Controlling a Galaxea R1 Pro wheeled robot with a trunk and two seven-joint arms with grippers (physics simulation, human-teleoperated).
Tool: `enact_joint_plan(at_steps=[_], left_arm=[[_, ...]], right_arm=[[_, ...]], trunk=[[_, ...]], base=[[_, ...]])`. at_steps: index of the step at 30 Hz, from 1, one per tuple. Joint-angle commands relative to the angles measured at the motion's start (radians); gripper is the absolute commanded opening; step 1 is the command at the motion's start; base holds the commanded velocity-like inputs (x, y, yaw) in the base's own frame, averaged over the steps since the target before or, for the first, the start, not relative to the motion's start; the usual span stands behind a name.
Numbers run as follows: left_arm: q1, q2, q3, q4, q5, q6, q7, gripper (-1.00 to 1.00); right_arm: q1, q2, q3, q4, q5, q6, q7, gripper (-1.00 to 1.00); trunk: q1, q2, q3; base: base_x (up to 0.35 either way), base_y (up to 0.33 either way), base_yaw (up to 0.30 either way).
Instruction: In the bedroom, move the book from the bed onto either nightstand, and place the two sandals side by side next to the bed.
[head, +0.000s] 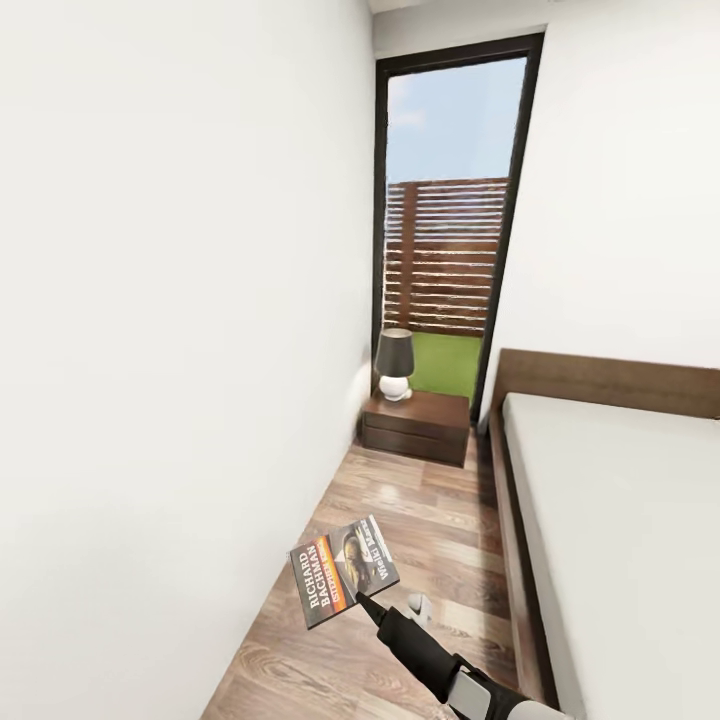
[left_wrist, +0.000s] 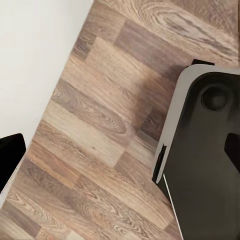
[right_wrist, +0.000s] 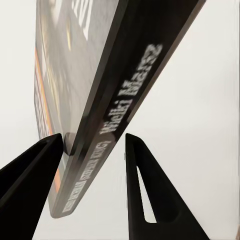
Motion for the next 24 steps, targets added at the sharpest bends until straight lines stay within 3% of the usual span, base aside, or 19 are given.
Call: enact_joint_plan(at_steps=[1, 14, 24], left_arm=[[0.0, 0.0, 0.007, 0.0, -0.01, -0.004, 0.002, 1.0], [0.0, 0.001, 0.007, 0.0, -0.011, -0.004, 0.002, 1.0], [0.0, 0.001, 0.007, -0.001, -0.011, -0.004, 0.002, 1.0]], right_arm=[[0.0, 0.0, 0.001, 0.001, -0.001, -0.007, 0.0, -1.0], [0.0, 0.0, 0.001, 0.001, -0.001, -0.007, 0.0, -1.0], [0.0, 0.0, 0.001, 0.001, -0.001, -0.007, 0.0, -1.0]], trunk=[[0.0, 0.0, 0.0], [0.0, 0.0, 0.0], [0.0, 0.0, 0.0]], base=[[0.003, 0.001, -0.259], [0.061, 0.036, -0.254], [0.036, 0.016, -0.047]])
